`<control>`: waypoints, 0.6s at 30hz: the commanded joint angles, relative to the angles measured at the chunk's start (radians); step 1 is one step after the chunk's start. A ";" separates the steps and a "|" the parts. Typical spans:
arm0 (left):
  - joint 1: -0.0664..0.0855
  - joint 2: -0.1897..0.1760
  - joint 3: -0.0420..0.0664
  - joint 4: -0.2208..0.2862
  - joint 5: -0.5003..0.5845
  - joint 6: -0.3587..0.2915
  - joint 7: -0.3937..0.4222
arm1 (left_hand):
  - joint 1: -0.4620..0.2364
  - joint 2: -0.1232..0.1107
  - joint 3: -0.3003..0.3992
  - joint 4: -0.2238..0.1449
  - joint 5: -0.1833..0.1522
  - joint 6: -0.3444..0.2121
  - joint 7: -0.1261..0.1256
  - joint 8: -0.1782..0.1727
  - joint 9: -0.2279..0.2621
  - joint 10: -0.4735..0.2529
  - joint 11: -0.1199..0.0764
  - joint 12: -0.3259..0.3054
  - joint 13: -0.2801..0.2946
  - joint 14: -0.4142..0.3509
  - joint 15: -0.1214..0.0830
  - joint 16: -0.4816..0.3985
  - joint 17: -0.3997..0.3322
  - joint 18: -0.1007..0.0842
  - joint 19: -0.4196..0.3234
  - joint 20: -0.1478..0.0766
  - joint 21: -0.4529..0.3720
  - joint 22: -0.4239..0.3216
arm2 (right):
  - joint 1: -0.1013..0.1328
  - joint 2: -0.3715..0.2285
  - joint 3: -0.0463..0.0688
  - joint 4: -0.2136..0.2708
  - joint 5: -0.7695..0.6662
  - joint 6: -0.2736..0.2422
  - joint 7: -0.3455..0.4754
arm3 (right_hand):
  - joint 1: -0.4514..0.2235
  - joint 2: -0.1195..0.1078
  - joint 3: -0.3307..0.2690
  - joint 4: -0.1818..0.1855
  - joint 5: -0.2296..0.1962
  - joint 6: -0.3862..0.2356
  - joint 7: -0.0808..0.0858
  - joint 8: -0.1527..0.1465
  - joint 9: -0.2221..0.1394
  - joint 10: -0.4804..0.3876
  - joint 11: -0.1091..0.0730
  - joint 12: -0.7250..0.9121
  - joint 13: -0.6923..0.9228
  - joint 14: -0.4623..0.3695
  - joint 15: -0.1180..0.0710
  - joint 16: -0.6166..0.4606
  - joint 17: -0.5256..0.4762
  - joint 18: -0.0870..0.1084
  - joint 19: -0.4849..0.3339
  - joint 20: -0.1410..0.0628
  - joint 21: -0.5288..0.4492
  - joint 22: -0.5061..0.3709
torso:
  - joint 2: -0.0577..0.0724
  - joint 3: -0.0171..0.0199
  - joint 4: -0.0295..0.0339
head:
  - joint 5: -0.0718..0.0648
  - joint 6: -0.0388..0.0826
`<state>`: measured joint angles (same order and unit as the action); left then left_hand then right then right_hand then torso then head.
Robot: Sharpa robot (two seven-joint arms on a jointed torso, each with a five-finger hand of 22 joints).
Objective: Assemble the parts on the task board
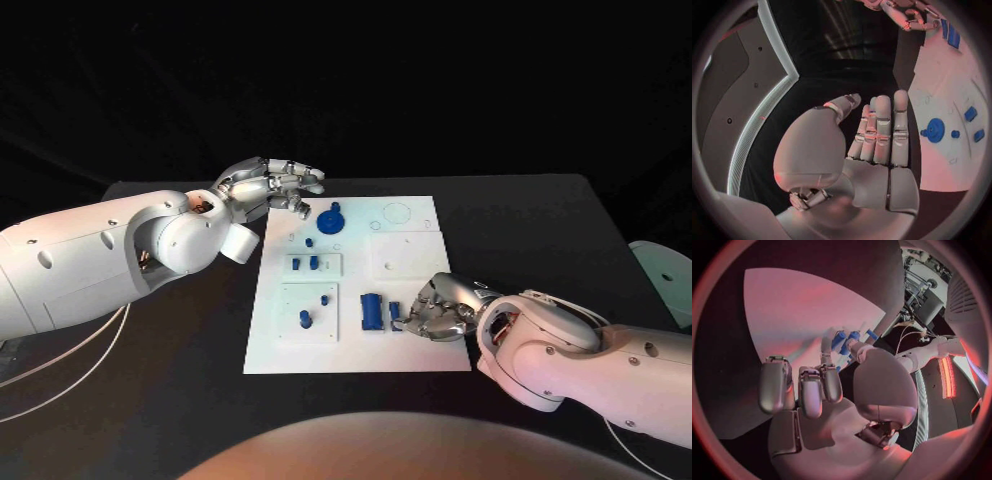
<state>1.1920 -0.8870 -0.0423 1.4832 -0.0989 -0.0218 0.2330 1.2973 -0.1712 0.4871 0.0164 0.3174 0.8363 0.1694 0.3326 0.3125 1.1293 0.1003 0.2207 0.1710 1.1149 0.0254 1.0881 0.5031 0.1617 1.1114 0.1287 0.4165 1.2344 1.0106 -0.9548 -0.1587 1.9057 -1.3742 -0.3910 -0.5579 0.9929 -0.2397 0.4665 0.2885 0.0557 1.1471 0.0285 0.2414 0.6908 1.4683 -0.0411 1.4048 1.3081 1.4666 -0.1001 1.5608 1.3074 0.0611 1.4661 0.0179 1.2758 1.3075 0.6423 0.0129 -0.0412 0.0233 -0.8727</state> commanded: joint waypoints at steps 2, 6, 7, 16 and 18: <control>0.000 0.001 0.001 0.001 0.001 0.010 0.004 | -0.002 0.007 0.004 -0.002 0.005 -0.005 0.001 0.005 0.002 -0.008 0.000 0.005 0.001 -0.008 0.002 -0.001 -0.001 0.018 0.006 0.002 -0.004 0.000 | -0.002 -0.003 0.000 0.001 0.007 0.022 0.011 | 0.011 0.004 -0.006 0.001 -0.006 0.004 0.003 -0.007 -0.001 0.049 0.002 0.002 0.166 0.101 0.003 0.006 0.250 -0.005 0.024 -0.005 0.002 0.188 | 0.001 0.0000 0.0005 | 0.001 0.000; 0.000 0.001 0.001 0.002 0.001 0.010 0.004 | -0.002 0.007 0.004 -0.002 0.005 -0.005 0.001 0.005 0.002 -0.008 0.000 0.005 0.001 -0.008 0.002 -0.001 -0.001 0.018 0.006 0.002 -0.004 0.000 | -0.002 -0.003 0.000 -0.005 0.008 0.029 0.013 | 0.024 0.009 -0.012 -0.002 -0.006 0.004 0.003 -0.007 -0.002 0.049 0.001 0.001 0.166 0.101 0.003 0.006 0.250 -0.005 0.024 -0.005 0.004 0.188 | 0.001 -0.0006 0.0013 | 0.001 0.000; 0.000 0.001 0.001 0.002 0.001 0.010 0.004 | -0.001 0.008 0.005 -0.003 0.006 -0.005 0.001 0.006 0.002 -0.008 0.000 0.006 0.001 -0.008 0.002 -0.001 -0.001 0.018 0.007 0.002 -0.004 0.000 | -0.002 -0.002 0.000 -0.007 0.008 0.030 0.013 | 0.029 0.009 -0.014 -0.002 -0.006 0.004 0.003 -0.008 -0.002 0.049 0.001 0.002 0.167 0.101 0.003 0.006 0.250 -0.005 0.024 -0.005 0.003 0.188 | 0.001 -0.0004 0.0015 | 0.001 0.000; 0.000 0.001 0.001 0.003 0.001 0.011 0.004 | -0.001 0.008 0.005 -0.003 0.006 -0.005 0.001 0.006 0.002 -0.008 0.000 0.006 0.001 -0.008 0.002 -0.001 -0.001 0.018 0.007 0.002 -0.004 0.000 | -0.003 0.019 0.000 -0.036 0.008 0.031 0.016 | 0.050 0.011 -0.017 -0.004 -0.006 0.003 0.003 -0.009 -0.003 0.050 0.001 0.002 0.167 0.102 0.002 0.006 0.251 -0.005 0.024 -0.005 0.003 0.188 | 0.001 -0.0001 0.0027 | 0.001 0.000; 0.000 0.001 0.001 0.004 0.001 0.011 0.004 | -0.001 0.008 0.005 -0.003 0.006 -0.005 0.001 0.006 0.002 -0.008 0.000 0.006 0.001 -0.008 0.002 -0.001 -0.001 0.018 0.007 0.002 -0.004 0.000 | -0.003 0.024 0.000 -0.044 0.008 0.031 0.017 | 0.051 0.012 -0.017 -0.004 -0.006 0.003 0.003 -0.009 -0.003 0.050 0.001 0.003 0.168 0.102 0.002 0.006 0.251 -0.005 0.025 -0.005 0.005 0.189 | 0.001 -0.0001 0.0025 | 0.001 0.000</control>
<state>1.1920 -0.8872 -0.0423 1.4842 -0.0989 -0.0218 0.2321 1.2973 -0.1712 0.4871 0.0164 0.3173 0.8363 0.1694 0.3325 0.3133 1.1294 0.1002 0.2206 0.1709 1.1149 0.0254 1.0881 0.5032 0.1617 1.1114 0.1287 0.4165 1.2344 1.0090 -0.9338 -0.1588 1.8660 -1.3642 -0.3777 -0.5512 1.0361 -0.2278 0.4564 0.2840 0.0557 1.1471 0.0285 0.2376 0.6897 1.4683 -0.0411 1.4048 1.3078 1.4666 -0.1001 1.5608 1.3073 0.0611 1.4661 0.0179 1.2758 1.3073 0.6432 0.0128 -0.0390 0.0243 -0.8727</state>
